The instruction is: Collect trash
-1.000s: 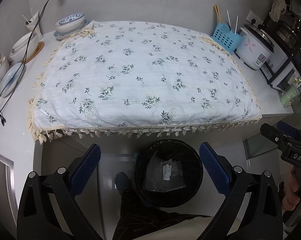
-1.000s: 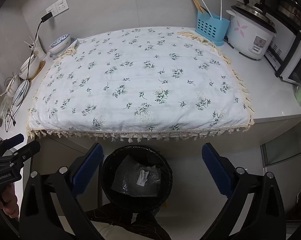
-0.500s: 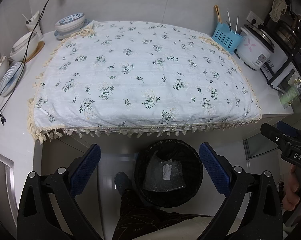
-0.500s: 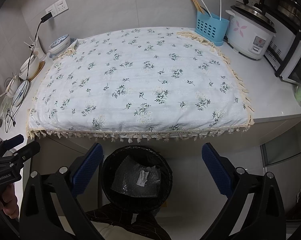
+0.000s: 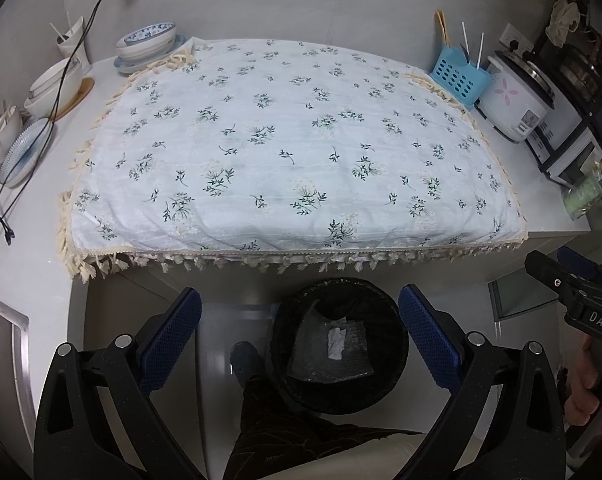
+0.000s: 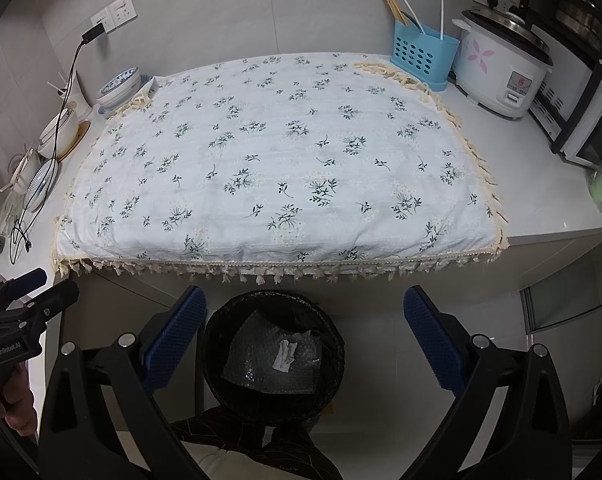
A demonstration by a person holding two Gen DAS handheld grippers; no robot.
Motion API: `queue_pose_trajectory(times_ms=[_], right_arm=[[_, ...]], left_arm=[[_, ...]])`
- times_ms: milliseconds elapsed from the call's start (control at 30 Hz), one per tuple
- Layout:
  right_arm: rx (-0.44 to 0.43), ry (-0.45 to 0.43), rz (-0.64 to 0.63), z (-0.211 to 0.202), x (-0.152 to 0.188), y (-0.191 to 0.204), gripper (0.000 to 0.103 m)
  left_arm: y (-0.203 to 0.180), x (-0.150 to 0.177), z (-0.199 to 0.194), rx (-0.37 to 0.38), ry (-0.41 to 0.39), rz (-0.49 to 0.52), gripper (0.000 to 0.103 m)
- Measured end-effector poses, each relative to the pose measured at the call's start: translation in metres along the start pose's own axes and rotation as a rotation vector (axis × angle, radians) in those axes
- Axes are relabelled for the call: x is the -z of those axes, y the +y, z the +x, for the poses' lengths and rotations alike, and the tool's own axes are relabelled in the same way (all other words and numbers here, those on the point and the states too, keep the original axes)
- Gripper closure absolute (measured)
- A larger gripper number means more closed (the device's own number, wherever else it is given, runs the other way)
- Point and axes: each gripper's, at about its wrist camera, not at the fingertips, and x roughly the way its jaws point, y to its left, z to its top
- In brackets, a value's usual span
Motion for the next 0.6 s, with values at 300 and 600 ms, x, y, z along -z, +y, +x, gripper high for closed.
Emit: queue_pose_trajectory(times_ms=[300,600], right_arm=[[-0.001,0.005,-0.004,0.0024,0.0025,0.0016,0.008],[0.003,0.009,-0.01,0.0029,0.0043,0.0004,0.008]], left_arm=[[0.0019,-0.0019,0.0012,-0.049,0.004,0.003,0.006],[0.0022,-0.0019,-0.0005,-0.071,-0.009,-0.01,0.006]])
